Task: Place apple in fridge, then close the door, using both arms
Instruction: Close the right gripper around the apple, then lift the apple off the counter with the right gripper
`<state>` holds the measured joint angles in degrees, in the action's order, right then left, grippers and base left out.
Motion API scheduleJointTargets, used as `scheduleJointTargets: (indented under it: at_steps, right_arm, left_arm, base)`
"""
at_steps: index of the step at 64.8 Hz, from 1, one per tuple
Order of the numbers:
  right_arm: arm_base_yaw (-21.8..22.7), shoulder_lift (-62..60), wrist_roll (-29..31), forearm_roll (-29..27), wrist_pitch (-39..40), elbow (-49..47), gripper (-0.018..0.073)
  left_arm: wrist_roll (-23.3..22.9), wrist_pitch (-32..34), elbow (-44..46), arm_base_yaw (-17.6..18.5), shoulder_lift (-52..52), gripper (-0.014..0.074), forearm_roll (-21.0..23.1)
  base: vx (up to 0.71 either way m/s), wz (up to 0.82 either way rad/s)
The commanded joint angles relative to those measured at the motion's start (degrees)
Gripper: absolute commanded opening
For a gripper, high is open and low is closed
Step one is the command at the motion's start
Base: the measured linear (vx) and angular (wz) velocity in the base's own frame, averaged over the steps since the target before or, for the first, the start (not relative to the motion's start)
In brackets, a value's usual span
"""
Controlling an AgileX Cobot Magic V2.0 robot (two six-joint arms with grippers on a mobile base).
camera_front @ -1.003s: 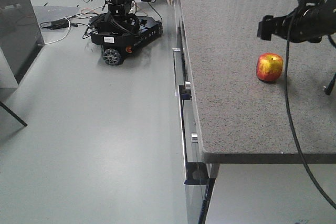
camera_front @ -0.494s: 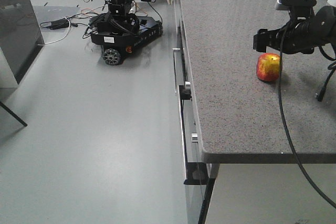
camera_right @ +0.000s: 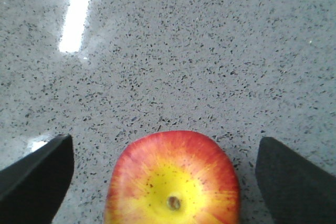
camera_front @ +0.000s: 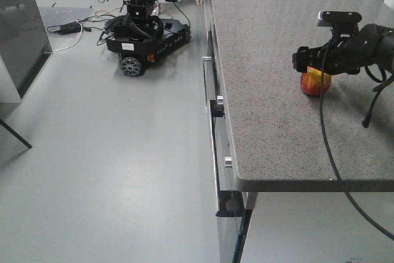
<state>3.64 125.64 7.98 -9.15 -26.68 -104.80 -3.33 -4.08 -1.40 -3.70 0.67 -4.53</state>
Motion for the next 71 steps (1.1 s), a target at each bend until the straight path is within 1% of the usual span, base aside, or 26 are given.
scheduleJointTargets:
  at_steps: [1, 15, 25, 34, 43, 49, 60, 66, 71]
  right_arm:
    - [0.2, -2.6, 0.5, 0.3, 3.4, -1.9, 0.0657]
    - [0.2, -1.4, 0.5, 1.7, 3.2, -1.9, 0.0648]
    - [0.3, -0.6, 0.5, 1.7, 2.3, -1.9, 0.064]
    - [0.3, -0.6, 0.7, 1.8, 1.5, -1.9, 0.0606]
    - [0.3, -0.6, 0.7, 1.6, 1.2, -1.9, 0.0507]
    - [0.3, -0.6, 0.6, 1.5, 0.4, -1.9, 0.041]
    - [0.3, -1.9, 0.7, 1.5, -0.4, -2.2, 0.0205]
    - [0.3, -4.4, 0.8, 1.5, -0.3, -3.6, 0.0125]
    - [0.2, -7.6, 0.8, 1.3, -0.6, -5.7, 0.0081]
  left_arm:
    - [-0.5, 4.1, -1.6, 0.3, 0.9, -0.0006, 0.4]
    - [-0.5, 4.1, -1.6, 0.3, 0.9, -0.0006, 0.4]
    - [-0.5, 4.1, -1.6, 0.3, 0.9, -0.0006, 0.4]
    - [-0.5, 4.1, -1.6, 0.3, 0.9, -0.0006, 0.4]
    - [-0.5, 4.1, -1.6, 0.3, 0.9, -0.0006, 0.4]
    - [-0.5, 4.1, -1.6, 0.3, 0.9, -0.0006, 0.4]
    - [-0.5, 4.1, -1.6, 0.3, 0.9, -0.0006, 0.4]
    - [-0.5, 4.1, -1.6, 0.3, 0.9, -0.0006, 0.4]
    - [-0.5, 4.1, -1.6, 0.3, 0.9, -0.0006, 0.4]
  base:
    - [0.0, 0.0]
    - [0.0, 0.0]
    - [0.0, 0.0]
    - [0.0, 0.0]
    - [0.0, 0.0]
    - [0.0, 0.0]
    - [0.0, 0.0]
    - [0.0, 0.0]
    - [0.0, 0.0]
